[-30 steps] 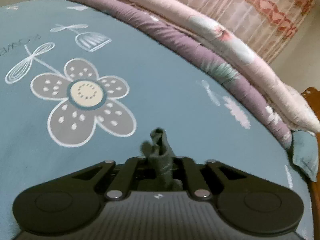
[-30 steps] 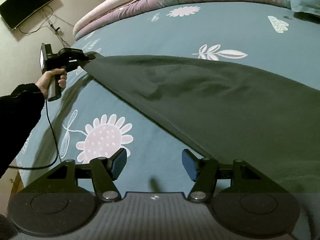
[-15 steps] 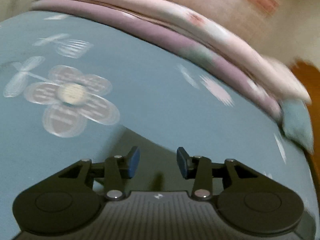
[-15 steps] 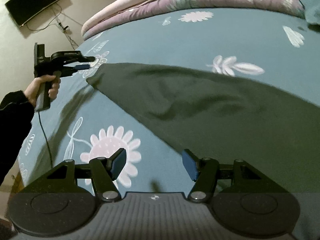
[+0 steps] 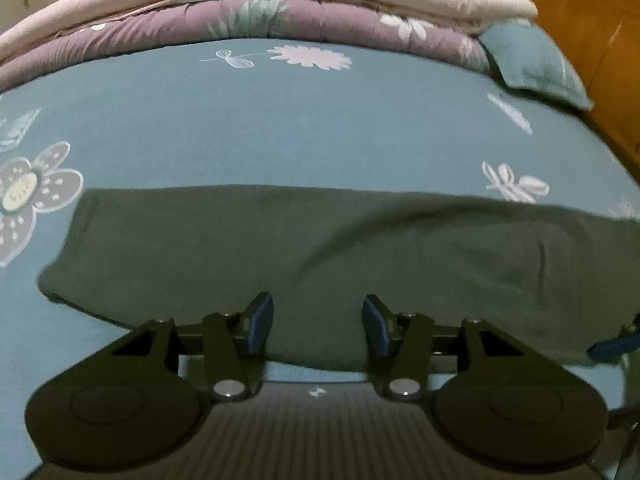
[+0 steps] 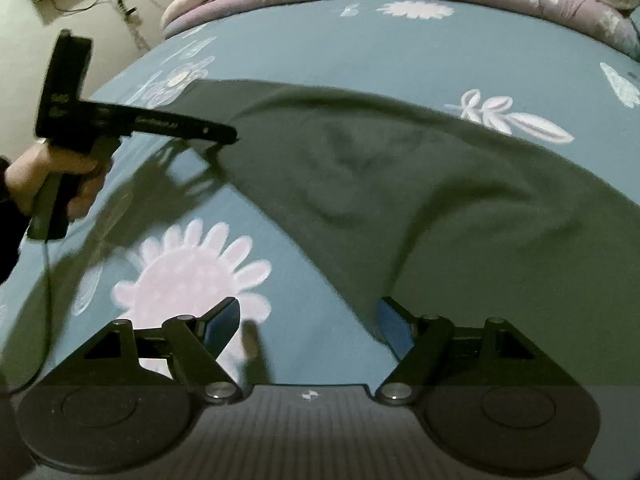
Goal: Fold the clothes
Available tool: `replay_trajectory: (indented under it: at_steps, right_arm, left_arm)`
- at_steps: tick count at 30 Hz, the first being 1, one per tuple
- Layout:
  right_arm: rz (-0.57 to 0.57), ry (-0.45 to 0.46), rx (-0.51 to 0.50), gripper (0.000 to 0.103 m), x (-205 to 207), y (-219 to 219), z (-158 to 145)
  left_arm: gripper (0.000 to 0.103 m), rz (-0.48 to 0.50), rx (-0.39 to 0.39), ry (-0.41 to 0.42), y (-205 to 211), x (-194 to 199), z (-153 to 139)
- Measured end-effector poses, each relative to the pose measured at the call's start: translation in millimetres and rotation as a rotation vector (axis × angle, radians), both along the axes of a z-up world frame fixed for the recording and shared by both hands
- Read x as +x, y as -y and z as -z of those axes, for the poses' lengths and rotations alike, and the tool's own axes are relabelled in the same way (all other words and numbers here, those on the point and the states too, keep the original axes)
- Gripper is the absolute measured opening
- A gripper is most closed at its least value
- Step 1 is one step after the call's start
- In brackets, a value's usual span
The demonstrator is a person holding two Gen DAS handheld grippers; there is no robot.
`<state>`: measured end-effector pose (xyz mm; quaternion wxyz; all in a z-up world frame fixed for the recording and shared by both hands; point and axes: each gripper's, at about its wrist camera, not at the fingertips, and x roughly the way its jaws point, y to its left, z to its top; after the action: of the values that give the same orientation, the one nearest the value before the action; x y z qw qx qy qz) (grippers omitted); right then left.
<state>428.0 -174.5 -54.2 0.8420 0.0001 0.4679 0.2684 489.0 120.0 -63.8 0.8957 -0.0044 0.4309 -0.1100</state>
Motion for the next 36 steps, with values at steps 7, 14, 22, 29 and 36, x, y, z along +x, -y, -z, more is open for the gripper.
replay_trajectory:
  at_steps: [7,14,22,29,36]
  right_arm:
    - [0.21,0.107,-0.1,0.08,34,26,-8]
    - [0.181,0.032,-0.069,0.103,-11,40,10]
    - [0.239,-0.012,0.02,0.103,-6,51,7]
    - [0.248,-0.003,0.061,0.103,-9,57,7]
    - [0.244,-0.025,0.158,0.103,-19,76,-22]
  left_arm:
    - [0.064,0.114,-0.063,0.003,50,13,-2]
    - [0.073,0.23,-0.013,-0.136,79,7,5]
    - [0.073,0.214,-0.175,-0.094,109,54,-10]
    - [0.073,0.097,-0.171,-0.096,114,65,10]
    - [0.081,0.254,-0.126,-0.075,120,11,-1]
